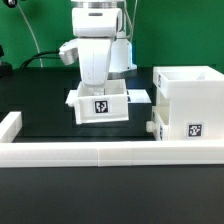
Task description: Assemble drawer
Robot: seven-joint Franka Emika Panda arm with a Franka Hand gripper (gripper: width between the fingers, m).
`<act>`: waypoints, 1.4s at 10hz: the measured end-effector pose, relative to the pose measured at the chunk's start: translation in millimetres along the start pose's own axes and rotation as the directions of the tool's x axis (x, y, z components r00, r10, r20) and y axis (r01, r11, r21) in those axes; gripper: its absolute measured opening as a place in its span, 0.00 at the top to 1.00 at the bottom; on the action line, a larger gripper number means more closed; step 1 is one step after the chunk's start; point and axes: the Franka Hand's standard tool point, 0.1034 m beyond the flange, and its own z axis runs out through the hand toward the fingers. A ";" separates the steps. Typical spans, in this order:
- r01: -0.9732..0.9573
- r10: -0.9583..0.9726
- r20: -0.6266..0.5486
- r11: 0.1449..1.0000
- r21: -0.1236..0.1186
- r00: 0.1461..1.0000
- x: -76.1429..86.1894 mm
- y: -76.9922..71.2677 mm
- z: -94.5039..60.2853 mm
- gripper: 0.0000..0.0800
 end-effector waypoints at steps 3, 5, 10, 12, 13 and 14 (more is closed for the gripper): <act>0.030 -0.030 -0.017 1.000 -0.006 0.999 -7.6 1.1 -0.6 0.95; 0.030 -0.031 -0.064 0.999 -0.014 0.997 -16.5 3.0 -2.1 0.95; -0.008 0.007 -0.077 1.000 -0.012 0.997 -12.0 2.8 -1.7 0.95; -0.025 0.025 -0.074 1.000 -0.010 0.997 -7.5 3.1 -1.8 0.95; -0.020 0.019 -0.063 1.000 -0.009 0.998 -6.3 3.0 -1.6 0.95; -0.024 0.023 -0.062 1.000 -0.009 0.998 -8.7 2.9 -1.6 0.95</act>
Offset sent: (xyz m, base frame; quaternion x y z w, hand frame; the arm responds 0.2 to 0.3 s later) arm 0.0112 0.0173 0.0048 -0.0081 0.1126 -0.0150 0.9935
